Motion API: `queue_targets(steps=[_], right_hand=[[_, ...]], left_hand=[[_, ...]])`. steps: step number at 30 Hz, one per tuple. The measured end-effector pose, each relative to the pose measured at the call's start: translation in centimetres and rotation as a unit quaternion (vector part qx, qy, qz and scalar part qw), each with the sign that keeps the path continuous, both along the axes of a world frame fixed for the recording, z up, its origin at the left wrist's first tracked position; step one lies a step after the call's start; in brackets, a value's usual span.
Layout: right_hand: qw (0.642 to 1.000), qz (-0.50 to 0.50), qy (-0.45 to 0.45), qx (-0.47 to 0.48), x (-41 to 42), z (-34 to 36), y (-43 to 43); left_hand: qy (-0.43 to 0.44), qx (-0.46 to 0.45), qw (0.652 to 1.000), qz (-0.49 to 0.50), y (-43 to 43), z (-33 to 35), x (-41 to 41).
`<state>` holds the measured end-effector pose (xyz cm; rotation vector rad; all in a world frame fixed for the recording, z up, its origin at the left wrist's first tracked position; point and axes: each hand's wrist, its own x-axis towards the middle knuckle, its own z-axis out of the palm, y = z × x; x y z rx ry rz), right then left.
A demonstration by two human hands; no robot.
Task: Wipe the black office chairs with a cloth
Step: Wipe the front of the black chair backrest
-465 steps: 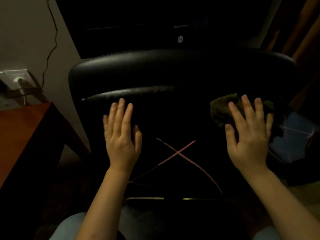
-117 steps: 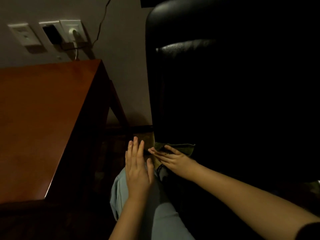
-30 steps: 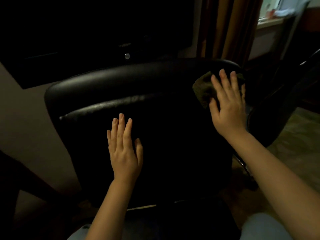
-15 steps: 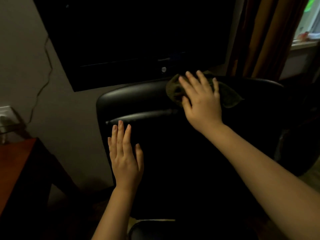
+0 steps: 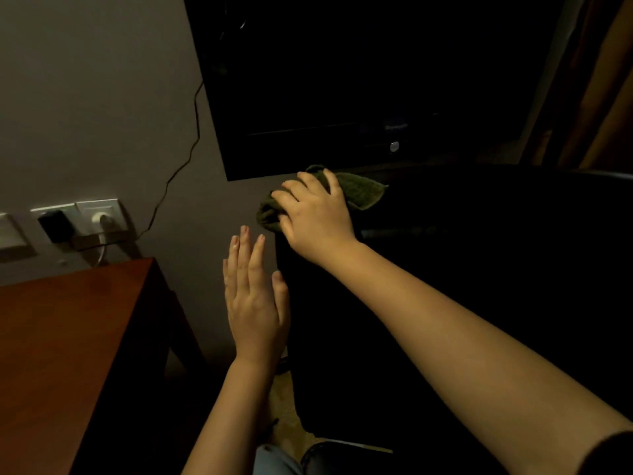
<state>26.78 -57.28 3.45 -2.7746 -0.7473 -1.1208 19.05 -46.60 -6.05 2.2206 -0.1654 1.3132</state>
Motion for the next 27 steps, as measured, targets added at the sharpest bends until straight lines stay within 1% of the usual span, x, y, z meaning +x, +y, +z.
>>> queue_targets(steps=[3, 6, 9, 11, 15, 20, 23, 27], right_hand=[[1.0, 0.013, -0.009, 0.002, 0.0, 0.6, -1.9], [0.999, 0.005, -0.026, 0.044, 0.1, 1.0, -5.0], [0.994, -0.028, -0.047, 0.098, -0.2, 1.7, -9.7], [0.991, -0.063, -0.045, 0.108, -0.7, 2.0, -13.6], [0.986, -0.112, -0.045, 0.116, -2.5, 1.9, -21.9], [0.971, -0.158, -0.069, 0.165, -6.2, 1.2, -30.8], [0.966, -0.167, -0.063, 0.186, -8.0, 0.0, -33.8], [0.964, -0.164, -0.074, 0.196, -9.4, -2.6, -34.5]], left_hand=[[0.002, -0.001, 1.0, -0.015, -1.0, 0.8, 0.2], [-0.012, 0.013, 0.999, -0.038, -2.8, 1.8, 0.4], [-0.037, 0.039, 0.997, -0.056, -5.2, 2.8, 0.9], [-0.046, 0.047, 0.995, -0.075, -7.3, 3.6, 1.3], [-0.044, 0.07, 0.989, -0.12, -12.1, 5.2, 1.8], [-0.033, 0.104, 0.981, -0.161, -17.3, 6.4, 2.1], [-0.017, 0.113, 0.979, -0.171, -19.9, 6.1, 2.0], [-0.005, 0.141, 0.972, -0.186, -22.8, 4.3, 1.4]])
